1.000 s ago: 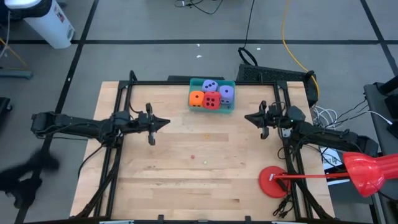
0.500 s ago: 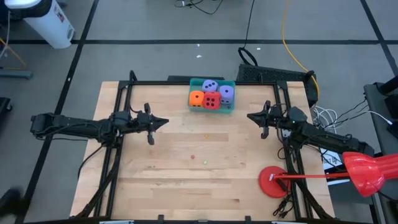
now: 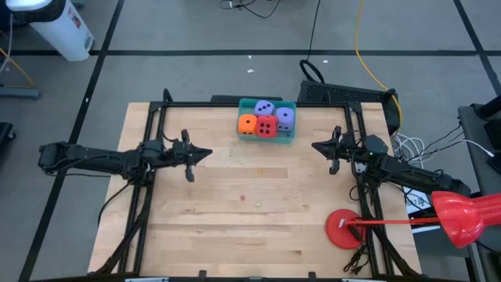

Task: Pick & Place Dice
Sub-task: Put the small red dice into the blue transparent bin

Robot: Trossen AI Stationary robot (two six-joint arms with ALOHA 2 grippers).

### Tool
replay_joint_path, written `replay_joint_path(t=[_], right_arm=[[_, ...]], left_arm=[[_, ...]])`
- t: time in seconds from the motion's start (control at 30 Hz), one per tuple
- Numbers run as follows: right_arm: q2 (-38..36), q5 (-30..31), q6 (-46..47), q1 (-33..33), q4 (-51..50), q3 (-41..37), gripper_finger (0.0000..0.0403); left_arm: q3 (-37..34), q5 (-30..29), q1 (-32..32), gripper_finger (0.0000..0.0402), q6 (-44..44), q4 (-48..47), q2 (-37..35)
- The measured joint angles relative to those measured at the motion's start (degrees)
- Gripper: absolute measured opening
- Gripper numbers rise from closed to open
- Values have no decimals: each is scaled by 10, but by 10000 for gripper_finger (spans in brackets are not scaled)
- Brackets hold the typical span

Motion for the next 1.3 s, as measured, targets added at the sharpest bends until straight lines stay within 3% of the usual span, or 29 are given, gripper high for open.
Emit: replay_joint_path(t=[0.13, 0.33, 0.6, 0.83, 1.07, 1.3], right_arm=[[0, 0, 1, 0, 0, 0, 0], [0, 0, -3, 0, 0, 0, 0], [0, 0, -3, 0, 1, 0, 0], [0, 0, -3, 0, 0, 0, 0], [0, -1, -3, 0, 0, 0, 0], [0, -1, -3, 0, 0, 0, 0]], left_arm=[[2, -7, -17, 5, 16, 12, 0], [81, -49, -73, 7, 24, -82, 3], [231, -158, -169, 29, -31, -230, 154], [288, -127, -219, 106, -67, -220, 324], [312, -74, -222, 192, -74, -220, 457], [312, 9, -191, 226, -29, -176, 537]])
